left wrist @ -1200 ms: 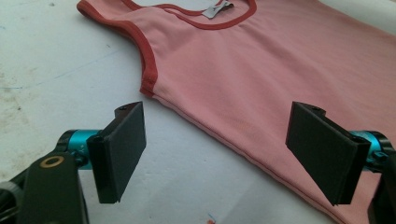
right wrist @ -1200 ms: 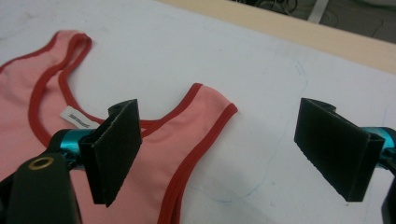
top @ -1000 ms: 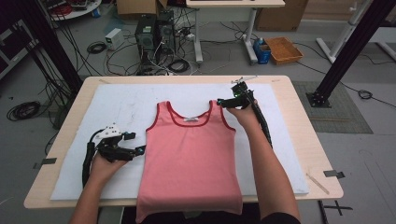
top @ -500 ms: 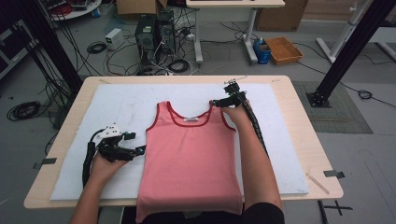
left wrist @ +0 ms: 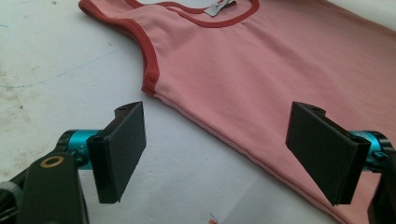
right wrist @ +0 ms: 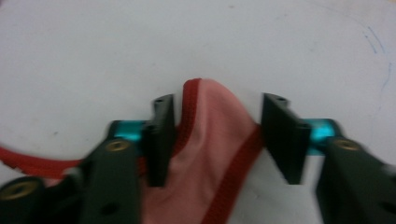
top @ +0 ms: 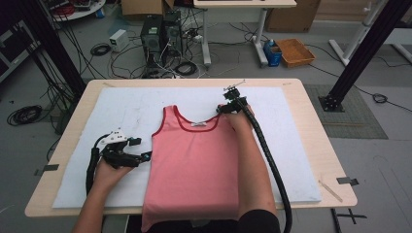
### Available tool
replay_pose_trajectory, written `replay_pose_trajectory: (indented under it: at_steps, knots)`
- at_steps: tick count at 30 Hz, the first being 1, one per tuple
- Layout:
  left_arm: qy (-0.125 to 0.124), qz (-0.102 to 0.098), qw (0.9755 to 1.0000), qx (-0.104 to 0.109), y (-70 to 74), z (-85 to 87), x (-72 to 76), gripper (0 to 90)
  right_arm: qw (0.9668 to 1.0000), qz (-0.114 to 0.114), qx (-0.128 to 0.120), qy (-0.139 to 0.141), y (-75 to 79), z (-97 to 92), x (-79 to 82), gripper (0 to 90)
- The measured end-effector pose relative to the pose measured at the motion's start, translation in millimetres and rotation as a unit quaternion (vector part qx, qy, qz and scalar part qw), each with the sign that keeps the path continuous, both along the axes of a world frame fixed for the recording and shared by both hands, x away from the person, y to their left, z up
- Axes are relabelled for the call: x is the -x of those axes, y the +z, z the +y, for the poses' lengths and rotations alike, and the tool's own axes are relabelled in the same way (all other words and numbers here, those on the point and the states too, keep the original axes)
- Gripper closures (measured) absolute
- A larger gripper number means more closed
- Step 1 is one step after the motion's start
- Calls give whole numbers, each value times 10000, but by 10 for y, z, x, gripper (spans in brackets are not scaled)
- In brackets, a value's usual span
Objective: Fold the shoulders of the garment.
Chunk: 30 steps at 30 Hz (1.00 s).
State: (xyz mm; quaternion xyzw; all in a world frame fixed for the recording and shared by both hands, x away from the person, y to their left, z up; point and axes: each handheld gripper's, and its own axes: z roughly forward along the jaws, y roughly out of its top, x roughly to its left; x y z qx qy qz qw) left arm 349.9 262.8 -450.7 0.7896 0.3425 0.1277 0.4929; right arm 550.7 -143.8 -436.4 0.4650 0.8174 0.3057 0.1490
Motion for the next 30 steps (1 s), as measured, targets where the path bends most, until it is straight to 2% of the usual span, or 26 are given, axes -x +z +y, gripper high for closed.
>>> replay_pose_trajectory:
  at_steps: [2,4,6,9,12,15,21,30]
  knots:
    - [-2,21,10000,-3,1,4,-3,203,9999,49,-31,135,13,13,13,710]
    - [4,20,10000,1,0,2,-2,202,9997,22,25,259,20,39,25,786]
    - [-8,2,10000,-41,1,0,-2,202,9991,-67,140,404,27,63,38,808]
    - [-3,22,10000,-44,-2,-8,-6,203,9990,-145,75,426,70,57,72,815]
    - [3,50,10000,-21,-2,-1,-13,203,9982,-296,-142,511,152,23,138,816]
    - [-6,35,10000,-31,-1,0,-11,203,9967,-428,-240,653,249,-19,237,815]
    - [-5,30,10000,-11,-1,3,-9,202,9936,-666,-254,873,419,-90,473,811]
    - [-5,5,10000,-3,1,2,-1,202,9878,-854,-639,1133,516,-216,817,812]
